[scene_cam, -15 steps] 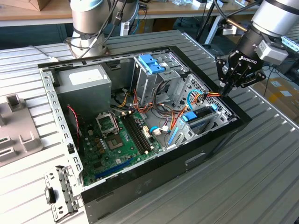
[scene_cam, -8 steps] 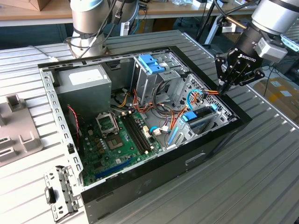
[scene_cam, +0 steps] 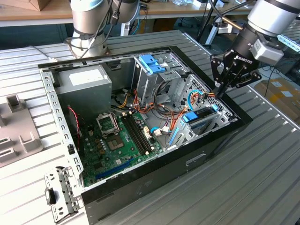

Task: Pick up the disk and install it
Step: 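Insert the first disk wire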

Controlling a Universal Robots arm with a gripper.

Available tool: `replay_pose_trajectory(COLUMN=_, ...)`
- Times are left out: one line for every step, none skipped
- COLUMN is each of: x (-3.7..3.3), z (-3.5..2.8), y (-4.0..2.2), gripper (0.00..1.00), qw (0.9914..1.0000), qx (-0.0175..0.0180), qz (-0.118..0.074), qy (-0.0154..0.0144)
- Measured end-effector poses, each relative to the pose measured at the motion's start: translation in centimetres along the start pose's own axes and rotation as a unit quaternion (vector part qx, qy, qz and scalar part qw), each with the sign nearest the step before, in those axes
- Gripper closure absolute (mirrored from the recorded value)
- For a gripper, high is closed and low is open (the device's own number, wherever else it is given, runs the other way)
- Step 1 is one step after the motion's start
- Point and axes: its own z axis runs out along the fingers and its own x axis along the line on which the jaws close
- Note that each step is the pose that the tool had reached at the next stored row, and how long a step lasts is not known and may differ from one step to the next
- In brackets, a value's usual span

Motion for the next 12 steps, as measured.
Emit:
replay_pose_trajectory(x=-0.07, z=0.02, y=0.07, gripper=0.83, qw=1.00000, qx=0.0000, qz=0.000, qy=0.0000)
replay_pose_trajectory(x=-0.14, z=0.06, y=0.14, gripper=0.83, qw=1.00000, qx=0.0000, qz=0.000, qy=0.0000)
replay_pose_trajectory(x=-0.24, z=0.09, y=0.22, gripper=0.83, qw=1.00000, qx=0.0000, qz=0.000, qy=0.0000)
replay_pose_trajectory(x=-0.30, z=0.12, y=0.29, gripper=0.83, qw=1.00000, qx=0.0001, qz=0.000, qy=-0.0001)
replay_pose_trajectory(x=-0.39, z=0.18, y=0.39, gripper=0.83, qw=1.00000, qx=0.0000, qz=0.000, qy=0.0000)
replay_pose_trajectory(x=-0.45, z=0.22, y=0.45, gripper=0.83, qw=1.00000, qx=0.0001, qz=0.000, qy=-0.0001)
replay_pose_trajectory(x=-0.51, z=0.25, y=0.52, gripper=0.83, qw=1.00000, qx=0.0000, qz=0.000, qy=0.0000)
replay_pose_trajectory(x=-0.58, z=0.29, y=0.60, gripper=0.83, qw=1.00000, qx=0.0000, qz=0.000, qy=0.0000)
replay_pose_trajectory(x=-0.66, z=0.36, y=0.70, gripper=0.83, qw=1.00000, qx=0.0000, qz=0.000, qy=0.0000)
replay_pose_trajectory(x=-0.67, z=0.42, y=0.74, gripper=0.83, qw=1.00000, qx=0.0000, qz=0.000, qy=0.0000)
replay_pose_trajectory(x=-0.67, z=0.49, y=0.78, gripper=0.83, qw=1.00000, qx=0.0000, qz=0.000, qy=0.0000)
replay_pose_trajectory(x=-0.67, z=0.55, y=0.83, gripper=0.83, qw=1.00000, qx=-0.0001, qz=0.000, qy=0.0000)
